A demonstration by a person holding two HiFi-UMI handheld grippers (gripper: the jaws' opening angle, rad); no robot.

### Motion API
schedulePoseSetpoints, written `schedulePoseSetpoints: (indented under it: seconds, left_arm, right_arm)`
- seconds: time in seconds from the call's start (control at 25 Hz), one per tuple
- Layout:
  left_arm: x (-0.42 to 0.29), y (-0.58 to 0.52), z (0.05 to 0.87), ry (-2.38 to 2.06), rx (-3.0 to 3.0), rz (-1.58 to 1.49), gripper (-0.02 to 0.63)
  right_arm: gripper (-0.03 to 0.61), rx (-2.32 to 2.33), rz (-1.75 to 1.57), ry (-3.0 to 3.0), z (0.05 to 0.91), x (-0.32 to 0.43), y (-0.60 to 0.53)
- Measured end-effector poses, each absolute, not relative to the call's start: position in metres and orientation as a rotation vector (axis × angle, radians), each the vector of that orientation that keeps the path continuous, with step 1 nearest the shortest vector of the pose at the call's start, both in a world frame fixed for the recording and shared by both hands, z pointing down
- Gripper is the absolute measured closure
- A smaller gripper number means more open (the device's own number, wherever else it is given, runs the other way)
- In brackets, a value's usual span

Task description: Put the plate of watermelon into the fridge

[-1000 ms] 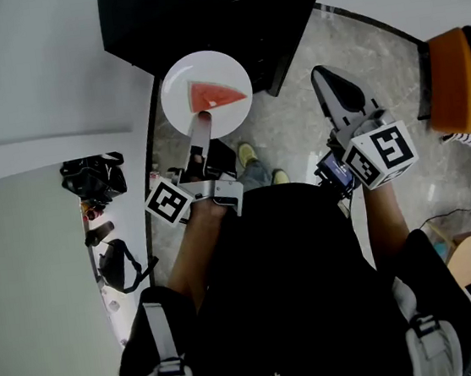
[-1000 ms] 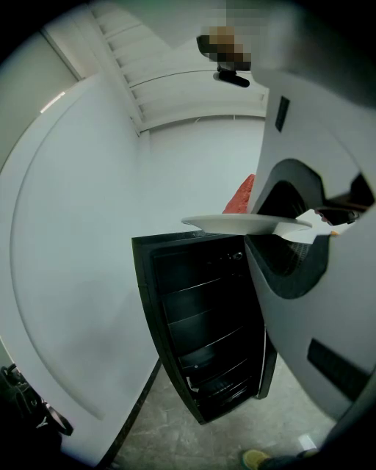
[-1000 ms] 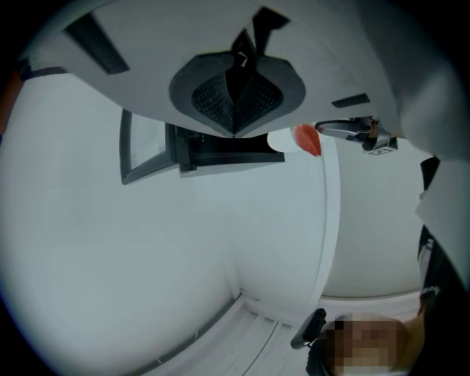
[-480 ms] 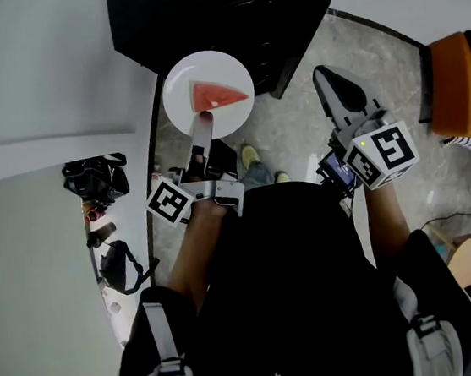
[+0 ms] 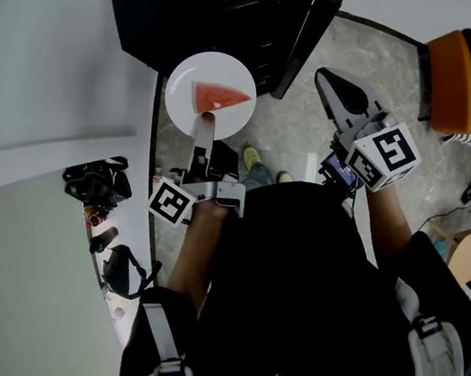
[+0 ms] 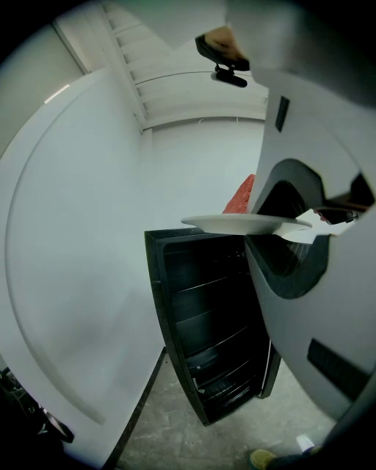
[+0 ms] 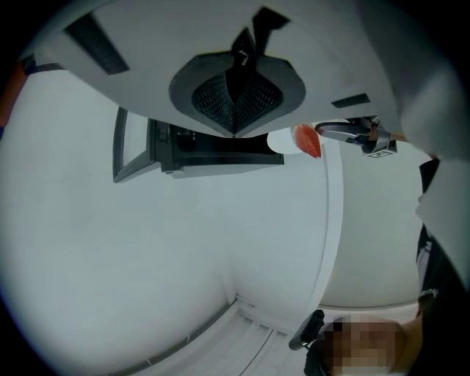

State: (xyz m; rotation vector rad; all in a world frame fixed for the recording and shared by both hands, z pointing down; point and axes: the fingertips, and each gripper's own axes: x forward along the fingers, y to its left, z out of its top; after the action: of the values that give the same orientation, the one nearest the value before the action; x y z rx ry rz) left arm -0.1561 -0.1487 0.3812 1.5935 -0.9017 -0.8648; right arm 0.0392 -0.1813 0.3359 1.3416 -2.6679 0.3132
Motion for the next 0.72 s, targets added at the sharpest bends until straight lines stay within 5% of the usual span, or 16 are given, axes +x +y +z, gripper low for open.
schedulePoseSetpoints:
  seconds: [0.72]
  left_arm:
    - [-0.186, -0.167, 0.398, -0.865, 1.581, -0.864, 0.588]
  right_arm:
    - [0.572, 1.354, 0.261, -2.62, 0.341, 0.011, -0.197]
